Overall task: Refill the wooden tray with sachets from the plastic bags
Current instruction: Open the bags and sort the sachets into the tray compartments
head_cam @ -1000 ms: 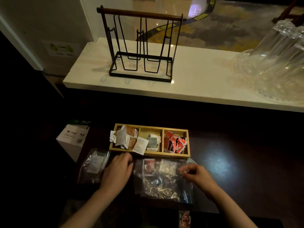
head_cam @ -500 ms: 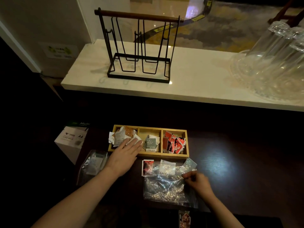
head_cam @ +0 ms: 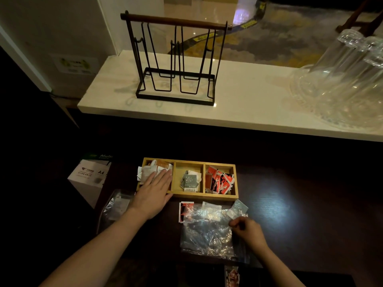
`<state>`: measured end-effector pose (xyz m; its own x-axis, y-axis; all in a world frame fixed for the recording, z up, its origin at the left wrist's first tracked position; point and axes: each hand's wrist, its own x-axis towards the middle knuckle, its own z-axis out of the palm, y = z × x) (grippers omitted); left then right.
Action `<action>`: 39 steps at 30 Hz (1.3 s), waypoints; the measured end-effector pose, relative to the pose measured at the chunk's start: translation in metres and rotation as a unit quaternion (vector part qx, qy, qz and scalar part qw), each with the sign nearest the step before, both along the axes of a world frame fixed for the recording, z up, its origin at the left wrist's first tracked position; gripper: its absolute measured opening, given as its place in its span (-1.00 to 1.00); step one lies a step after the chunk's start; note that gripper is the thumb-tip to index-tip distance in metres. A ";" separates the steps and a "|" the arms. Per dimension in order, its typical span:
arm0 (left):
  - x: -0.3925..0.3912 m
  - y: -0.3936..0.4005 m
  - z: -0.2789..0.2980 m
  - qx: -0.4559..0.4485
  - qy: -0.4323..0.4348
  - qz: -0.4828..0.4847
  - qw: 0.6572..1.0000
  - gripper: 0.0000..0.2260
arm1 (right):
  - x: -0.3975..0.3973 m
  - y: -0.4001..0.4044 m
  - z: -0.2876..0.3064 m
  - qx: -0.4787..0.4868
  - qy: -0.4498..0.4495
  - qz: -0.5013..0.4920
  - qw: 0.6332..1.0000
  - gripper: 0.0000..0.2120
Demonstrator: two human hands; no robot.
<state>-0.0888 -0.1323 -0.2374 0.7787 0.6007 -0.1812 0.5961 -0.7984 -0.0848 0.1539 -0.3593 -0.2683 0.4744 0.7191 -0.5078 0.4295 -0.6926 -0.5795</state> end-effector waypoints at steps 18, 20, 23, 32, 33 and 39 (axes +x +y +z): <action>-0.015 0.007 -0.010 -0.091 -0.157 0.120 0.976 -0.52 | -0.002 -0.002 -0.001 0.016 -0.041 -0.005 0.999 -0.78; -0.022 0.008 -0.005 -0.055 -0.184 0.172 0.966 -0.54 | -0.002 -0.003 0.002 0.015 -0.061 -0.001 0.998 -0.77; -0.041 0.006 0.000 -0.024 -0.257 0.372 0.892 -0.55 | -0.001 -0.005 0.004 0.010 -0.069 -0.001 0.998 -0.81; -0.091 0.009 -0.027 -0.201 -0.130 0.602 0.761 -0.33 | -0.012 -0.004 0.001 0.004 -0.165 0.010 0.986 -0.90; -0.094 0.011 -0.030 -0.221 -0.150 0.602 0.752 -0.34 | -0.014 -0.003 0.002 -0.001 -0.178 0.014 0.984 -0.89; -0.095 0.013 -0.028 -0.263 -0.229 0.575 0.740 -0.55 | -0.015 0.000 0.005 -0.028 -0.242 -0.011 0.970 -0.80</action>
<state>-0.1836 -0.1195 -0.2652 -0.1412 0.8543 -0.5002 0.7770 0.4088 0.4787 0.1385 -0.3590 -0.2634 0.6815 0.6844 -0.2590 0.6273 -0.7287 -0.2747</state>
